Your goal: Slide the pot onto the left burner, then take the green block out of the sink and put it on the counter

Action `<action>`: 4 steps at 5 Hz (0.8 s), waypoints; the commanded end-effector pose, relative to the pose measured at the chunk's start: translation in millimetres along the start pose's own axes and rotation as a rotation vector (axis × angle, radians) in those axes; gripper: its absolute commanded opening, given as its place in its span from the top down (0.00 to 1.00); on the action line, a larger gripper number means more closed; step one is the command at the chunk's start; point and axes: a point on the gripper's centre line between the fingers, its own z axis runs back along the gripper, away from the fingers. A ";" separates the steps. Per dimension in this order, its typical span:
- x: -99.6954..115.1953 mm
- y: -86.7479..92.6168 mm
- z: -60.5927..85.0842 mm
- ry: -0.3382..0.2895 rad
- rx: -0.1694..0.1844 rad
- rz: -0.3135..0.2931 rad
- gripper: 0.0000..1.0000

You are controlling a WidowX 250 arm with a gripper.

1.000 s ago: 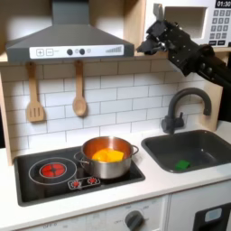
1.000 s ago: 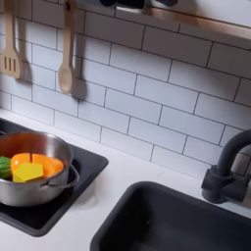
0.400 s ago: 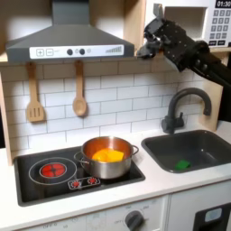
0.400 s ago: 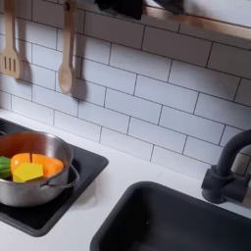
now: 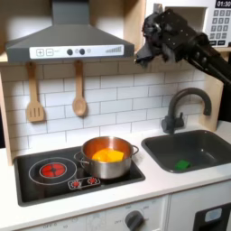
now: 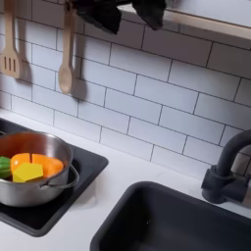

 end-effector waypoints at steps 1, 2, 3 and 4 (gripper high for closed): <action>-32.0 20.5 14.5 0.244 0.080 -0.019 0.00; -58.4 31.7 13.4 0.354 0.112 -0.056 0.00; -81.0 46.3 13.1 0.434 0.145 -0.069 0.00; -106.0 63.3 19.6 0.492 0.208 -0.120 0.00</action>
